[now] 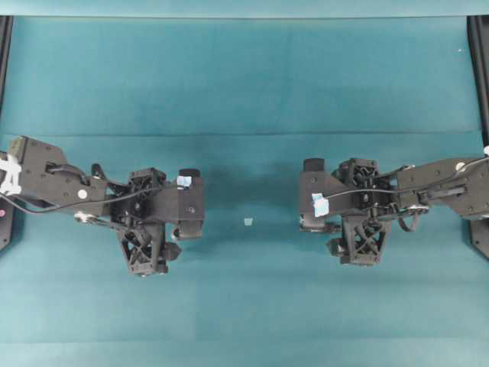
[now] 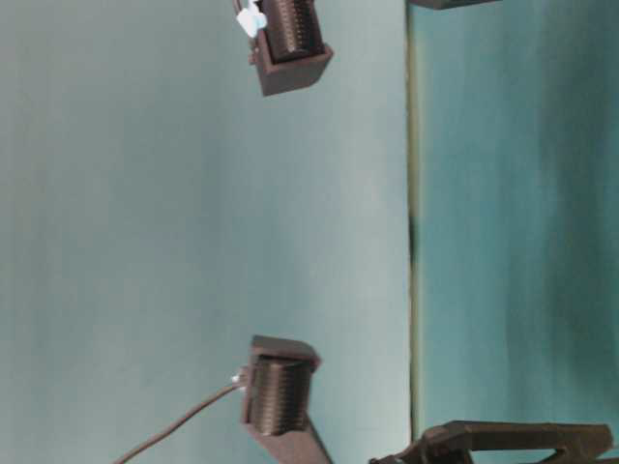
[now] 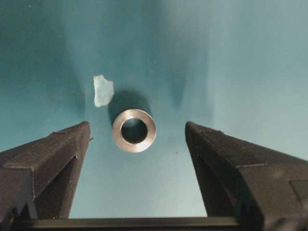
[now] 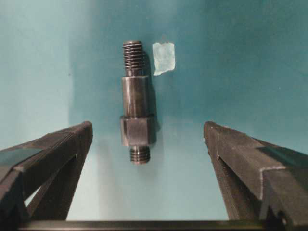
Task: Insert the washer onto the shaft with both hands.
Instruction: 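Lower both grippers, opening them around the washer and the shaft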
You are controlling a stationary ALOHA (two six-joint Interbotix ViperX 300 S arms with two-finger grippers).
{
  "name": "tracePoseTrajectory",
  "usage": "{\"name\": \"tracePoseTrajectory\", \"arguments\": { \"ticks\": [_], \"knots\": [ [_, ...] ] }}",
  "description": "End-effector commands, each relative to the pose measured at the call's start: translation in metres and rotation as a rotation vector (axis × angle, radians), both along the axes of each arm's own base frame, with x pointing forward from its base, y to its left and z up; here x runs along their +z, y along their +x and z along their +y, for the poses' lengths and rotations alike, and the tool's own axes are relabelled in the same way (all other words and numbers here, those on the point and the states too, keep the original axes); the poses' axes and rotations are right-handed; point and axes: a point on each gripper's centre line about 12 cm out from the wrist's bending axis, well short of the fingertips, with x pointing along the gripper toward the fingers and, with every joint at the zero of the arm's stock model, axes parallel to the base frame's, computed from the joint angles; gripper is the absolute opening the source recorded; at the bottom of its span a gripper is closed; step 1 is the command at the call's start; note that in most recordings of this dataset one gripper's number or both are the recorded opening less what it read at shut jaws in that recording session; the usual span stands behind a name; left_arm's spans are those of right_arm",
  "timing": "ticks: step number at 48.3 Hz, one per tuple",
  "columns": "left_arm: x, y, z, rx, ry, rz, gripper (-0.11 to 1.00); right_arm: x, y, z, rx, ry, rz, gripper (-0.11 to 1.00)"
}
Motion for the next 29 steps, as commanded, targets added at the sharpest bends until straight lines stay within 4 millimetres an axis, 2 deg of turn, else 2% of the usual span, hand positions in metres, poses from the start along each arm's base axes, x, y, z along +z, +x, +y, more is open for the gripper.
{"name": "tracePoseTrajectory", "arguments": {
  "ticks": [1,29],
  "knots": [
    [0.0037,0.0055,-0.0009,-0.003,-0.001,-0.028,0.84,0.0007,0.0028,0.0006,-0.007,0.004,-0.014,0.87],
    [-0.0023,0.0058,-0.0009,-0.01,0.003,-0.016,0.84,-0.0023,0.0032,0.0001,-0.007,0.003,-0.009,0.87]
  ]
}}
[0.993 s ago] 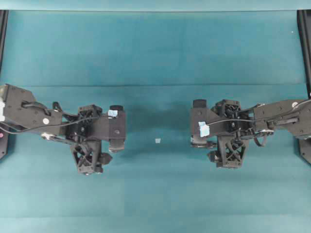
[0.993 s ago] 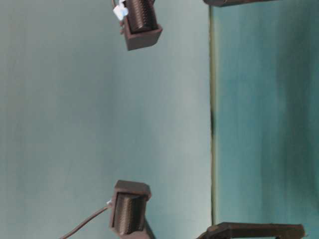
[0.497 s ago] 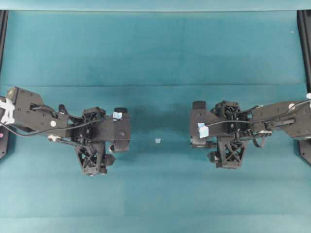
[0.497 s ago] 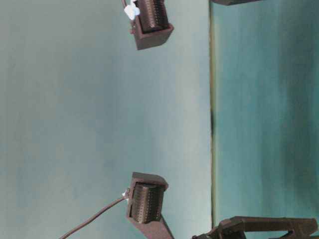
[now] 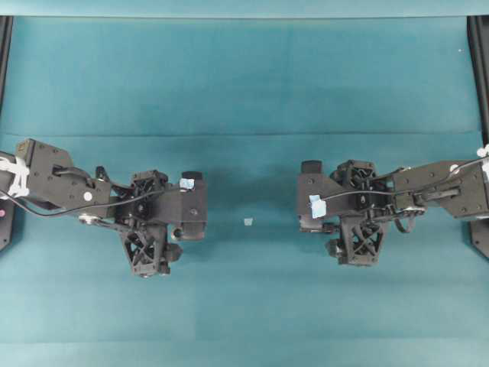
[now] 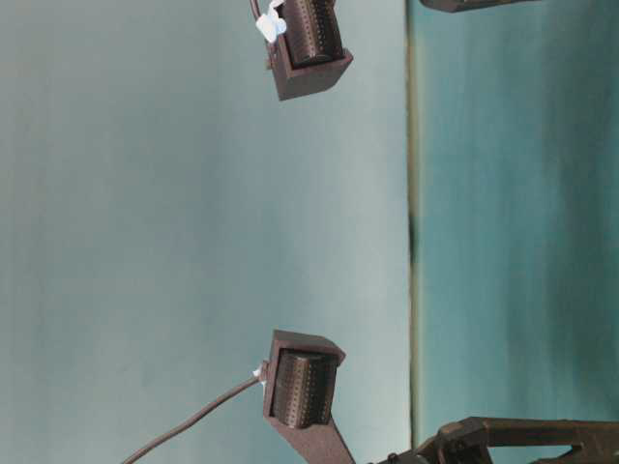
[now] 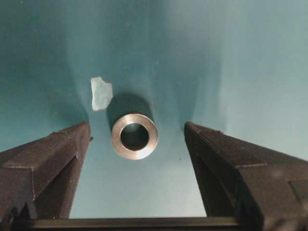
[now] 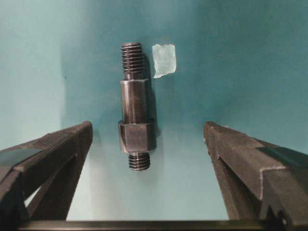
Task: Insert the washer onto the shaft with both hands.
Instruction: 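Lower both grippers, opening them around the washer and the shaft, then close left gripper on the washer and right gripper on the shaft's hex collar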
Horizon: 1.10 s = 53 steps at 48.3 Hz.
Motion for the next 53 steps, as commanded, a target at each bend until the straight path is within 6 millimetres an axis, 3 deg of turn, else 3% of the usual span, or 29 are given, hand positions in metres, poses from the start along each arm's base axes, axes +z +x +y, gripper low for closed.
{"name": "tracePoseTrajectory", "arguments": {
  "ticks": [1,53],
  "knots": [
    [0.006,0.005,-0.001,-0.004,0.0,-0.025,0.84,0.003,0.002,0.0,-0.008,0.004,-0.017,0.87],
    [0.005,0.004,-0.001,0.004,-0.004,-0.02,0.84,-0.007,-0.001,0.0,-0.003,0.001,0.014,0.87]
  ]
}}
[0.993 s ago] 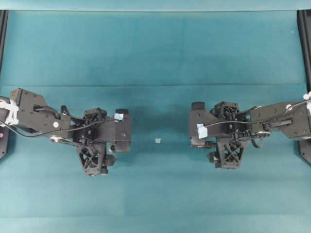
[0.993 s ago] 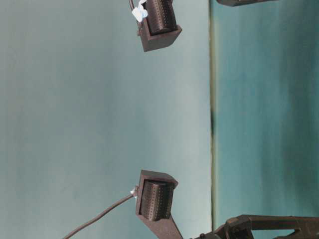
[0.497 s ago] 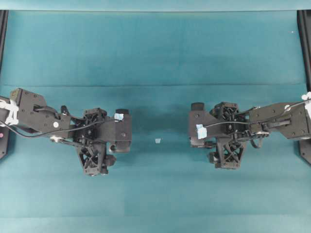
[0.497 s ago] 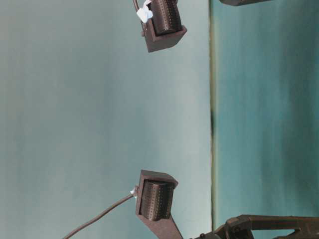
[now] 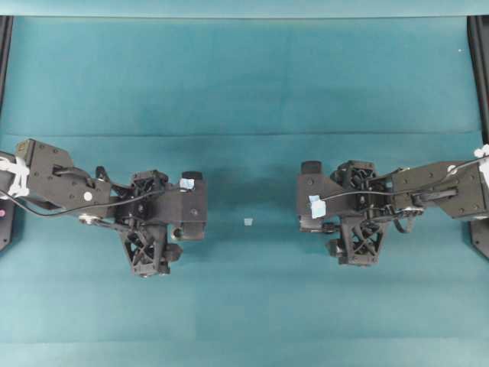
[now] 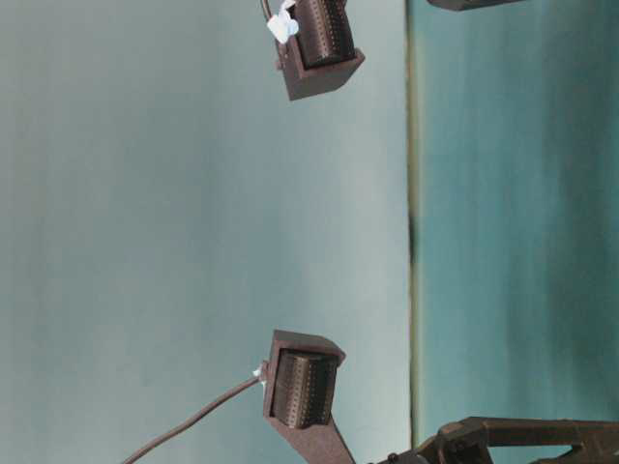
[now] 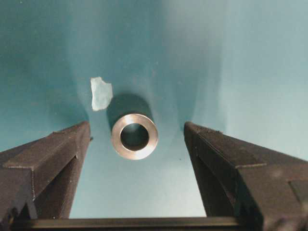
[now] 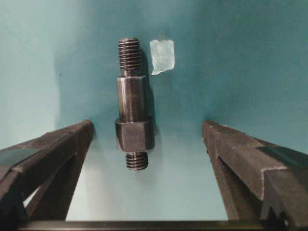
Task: Insert the washer onto the shaft with both hands.
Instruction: 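Close left gripper on the washer and right gripper on the shaft's hex collar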
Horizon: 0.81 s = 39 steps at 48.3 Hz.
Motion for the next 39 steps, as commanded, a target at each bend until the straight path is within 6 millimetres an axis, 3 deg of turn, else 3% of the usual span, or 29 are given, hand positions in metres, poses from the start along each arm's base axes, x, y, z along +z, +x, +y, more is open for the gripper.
{"name": "tracePoseTrajectory", "arguments": {
  "ticks": [1,39],
  "knots": [
    [0.0045,0.0032,-0.0002,0.0,-0.001,-0.02,0.84,-0.0011,-0.0001,0.0005,-0.001,0.002,0.0,0.87],
    [0.0045,0.0032,-0.0002,0.002,-0.002,-0.02,0.84,-0.003,-0.0004,0.0009,-0.007,0.006,0.006,0.86]
  ]
}}
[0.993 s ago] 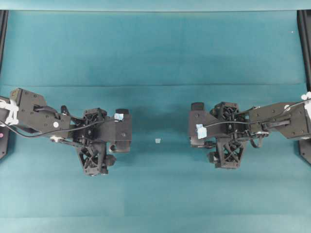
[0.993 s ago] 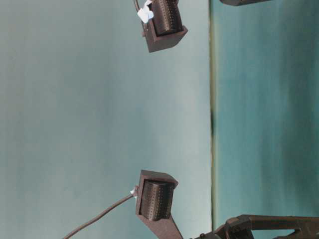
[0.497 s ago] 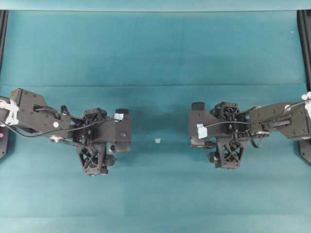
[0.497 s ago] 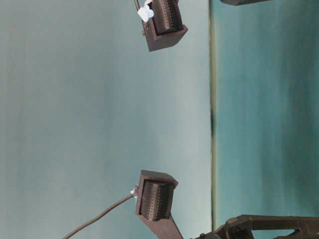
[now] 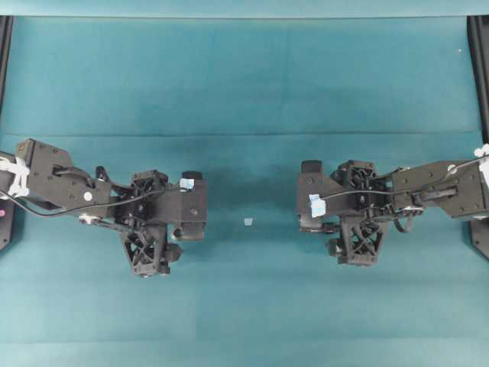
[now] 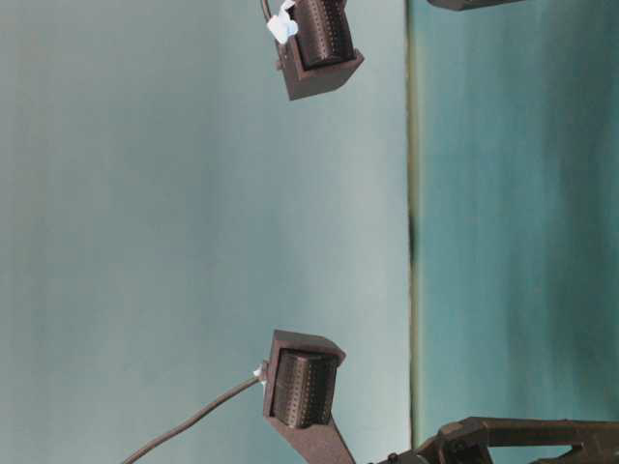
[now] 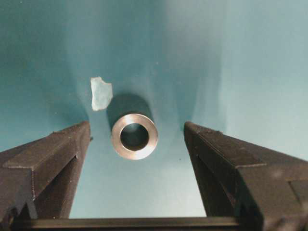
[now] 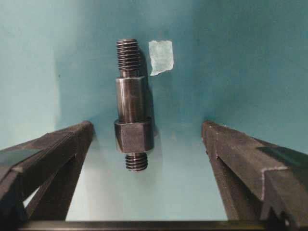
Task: Insert the washer onto the shaft with both hands.
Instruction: 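Close left gripper on the washer and right gripper on the shaft's hex collar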
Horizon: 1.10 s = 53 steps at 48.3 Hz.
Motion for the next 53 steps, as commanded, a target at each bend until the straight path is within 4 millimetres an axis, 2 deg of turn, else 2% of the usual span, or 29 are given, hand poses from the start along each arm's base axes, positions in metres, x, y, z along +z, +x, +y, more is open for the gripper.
{"name": "tracePoseTrajectory", "arguments": {
  "ticks": [1,16,23,45,53],
  "knots": [
    [0.0049,0.0037,-0.0002,0.0,-0.001,-0.021,0.84,-0.0022,-0.0006,0.001,-0.001,0.002,0.006,0.86],
    [0.005,0.0037,-0.0002,-0.002,0.001,-0.019,0.84,-0.0019,-0.0004,0.0011,-0.002,0.003,0.008,0.86],
    [0.0052,0.0026,-0.0006,-0.004,0.001,-0.017,0.8,-0.0016,-0.0001,0.0007,-0.003,0.003,0.008,0.84],
    [0.0076,0.0033,-0.0001,-0.01,0.004,-0.028,0.43,-0.0019,0.0,0.0007,-0.006,0.004,0.019,0.37],
    [0.0081,0.0039,-0.0007,-0.013,0.005,-0.031,0.38,-0.0021,-0.0004,0.0011,0.0,0.002,0.029,0.22]
  ]
}}
